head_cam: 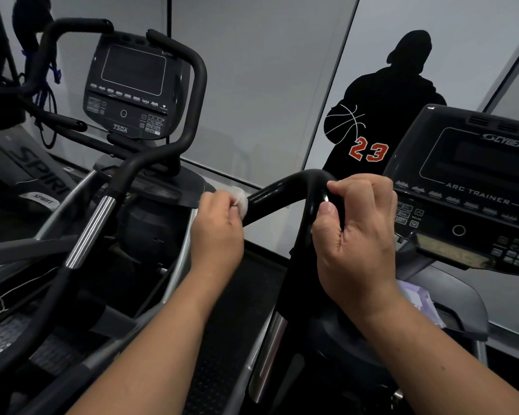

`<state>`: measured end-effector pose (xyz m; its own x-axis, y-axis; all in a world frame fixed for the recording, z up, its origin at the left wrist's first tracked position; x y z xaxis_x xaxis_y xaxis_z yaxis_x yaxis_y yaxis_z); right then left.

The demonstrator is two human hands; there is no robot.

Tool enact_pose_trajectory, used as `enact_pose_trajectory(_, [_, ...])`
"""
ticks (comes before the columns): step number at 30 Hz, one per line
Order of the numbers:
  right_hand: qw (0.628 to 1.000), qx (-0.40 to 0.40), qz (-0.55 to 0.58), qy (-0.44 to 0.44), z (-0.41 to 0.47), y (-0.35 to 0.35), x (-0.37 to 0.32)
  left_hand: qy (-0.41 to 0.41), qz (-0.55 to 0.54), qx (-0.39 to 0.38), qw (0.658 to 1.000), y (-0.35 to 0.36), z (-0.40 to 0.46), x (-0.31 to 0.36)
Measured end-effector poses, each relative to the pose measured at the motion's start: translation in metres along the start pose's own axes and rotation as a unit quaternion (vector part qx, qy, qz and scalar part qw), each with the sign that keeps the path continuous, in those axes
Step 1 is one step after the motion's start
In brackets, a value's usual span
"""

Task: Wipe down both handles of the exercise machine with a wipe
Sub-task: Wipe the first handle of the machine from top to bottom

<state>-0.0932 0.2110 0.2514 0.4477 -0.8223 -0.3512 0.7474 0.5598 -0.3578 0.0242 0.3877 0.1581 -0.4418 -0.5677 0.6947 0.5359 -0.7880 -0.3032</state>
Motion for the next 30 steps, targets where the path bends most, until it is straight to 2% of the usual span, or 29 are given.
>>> enact_pose_trajectory(1, [1.000,-0.002,-0.001,0.002,0.000,0.000,0.000,-0.005,0.001,0.004,1.000,0.000,0.000,-0.001])
enact_pose_trajectory(4, [1.000,-0.001,0.001,0.001,0.000,0.000,0.000,0.059,0.039,-0.007,0.997,0.004,-0.008,0.013])
enact_pose_trajectory(8, [1.000,-0.001,0.001,-0.001,0.001,0.001,-0.001,-0.017,0.012,0.008,1.000,-0.001,0.002,-0.010])
enact_pose_trajectory(12, [1.000,-0.001,0.004,0.001,0.000,0.001,0.000,0.055,0.034,-0.010,0.998,0.003,-0.007,0.006])
enact_pose_trajectory(15, [1.000,-0.003,0.002,-0.001,0.001,0.001,-0.001,-0.019,0.016,0.009,1.000,-0.006,0.000,-0.019])
enact_pose_trajectory(16, [1.000,-0.005,0.000,-0.001,0.001,0.001,-0.001,-0.019,0.025,0.013,0.999,-0.006,-0.002,-0.020])
enact_pose_trajectory(19, [1.000,-0.004,0.001,0.001,0.001,0.001,-0.001,0.053,0.052,-0.014,0.997,0.004,-0.018,-0.003])
enact_pose_trajectory(23, [1.000,-0.004,-0.001,-0.002,0.001,0.001,-0.001,0.015,-0.004,-0.001,1.000,0.001,-0.018,-0.009])
enact_pose_trajectory(26, [1.000,-0.006,-0.003,-0.004,0.000,0.001,-0.001,0.048,0.017,-0.013,0.999,0.005,-0.019,-0.003])
enact_pose_trajectory(30, [1.000,-0.004,-0.003,-0.006,0.001,0.001,-0.002,0.039,0.004,0.005,0.999,-0.001,-0.011,-0.005])
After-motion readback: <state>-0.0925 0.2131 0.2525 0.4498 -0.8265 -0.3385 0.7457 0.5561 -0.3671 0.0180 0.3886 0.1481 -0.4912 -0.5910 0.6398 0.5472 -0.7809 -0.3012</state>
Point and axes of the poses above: each hand's wrist, its own z-axis towards the middle knuckle, its own y-axis out of the palm, x = y × z, the point moved 9 cm from there along z, towards the middle knuckle, and after that the axes turned 3 degrees about z, right-handed, at the moved point
